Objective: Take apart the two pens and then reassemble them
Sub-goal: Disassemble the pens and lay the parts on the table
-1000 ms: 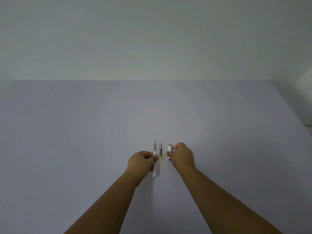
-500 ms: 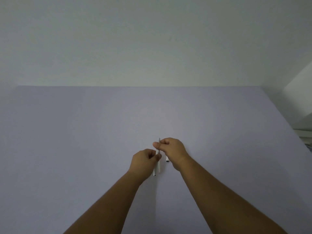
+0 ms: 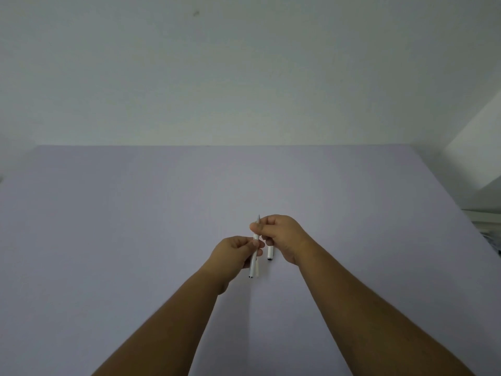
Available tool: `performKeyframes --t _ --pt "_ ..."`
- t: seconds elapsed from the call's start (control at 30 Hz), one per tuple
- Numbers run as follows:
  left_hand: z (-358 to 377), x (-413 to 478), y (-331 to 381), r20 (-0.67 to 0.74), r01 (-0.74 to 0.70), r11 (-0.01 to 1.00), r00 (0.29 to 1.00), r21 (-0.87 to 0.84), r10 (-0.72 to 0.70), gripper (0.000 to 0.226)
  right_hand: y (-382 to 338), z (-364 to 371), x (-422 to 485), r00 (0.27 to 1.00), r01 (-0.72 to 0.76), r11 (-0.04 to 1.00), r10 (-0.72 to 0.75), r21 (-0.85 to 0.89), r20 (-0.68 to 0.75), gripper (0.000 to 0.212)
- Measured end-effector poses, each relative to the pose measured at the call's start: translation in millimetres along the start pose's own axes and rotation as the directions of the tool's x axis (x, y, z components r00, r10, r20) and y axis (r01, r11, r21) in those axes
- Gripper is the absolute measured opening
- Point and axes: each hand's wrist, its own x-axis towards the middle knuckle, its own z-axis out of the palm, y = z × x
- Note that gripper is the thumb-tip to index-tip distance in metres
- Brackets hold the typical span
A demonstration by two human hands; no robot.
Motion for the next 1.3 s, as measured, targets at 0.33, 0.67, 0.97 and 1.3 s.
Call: performKeyframes --t 0.33,0.67,0.97,1.3 --pt "-3.4 -5.8 11.1 -0.002 -0.070 0.996 0.998 0.063 0.070 0.022 -9.6 5.4 -2.4 0.997 0.028 1.000 -0.028 0.002 -0.066 0.006" --pt "-11.2 -12.9 10.9 -0.043 -0.083 0.992 0.995 0.092 0.087 0.020 -13.9 14.9 -5.7 0.997 0.063 0.998 -0.062 0.013 -0.047 0.001" --pt "6.0 -11.0 20.8 -0.123 -0.079 0.992 0.988 0.099 0.091 0.020 -20.4 -4.6 -0.8 0.996 0.086 0.996 -0.086 -0.032 0.000 0.008" --pt "7.4 -12.9 27.3 -0.147 -0.096 0.990 0.983 0.099 0.110 0.019 -32.6 -7.6 -0.4 0.996 0.082 0.995 -0.080 -0.057 0.032 0.002"
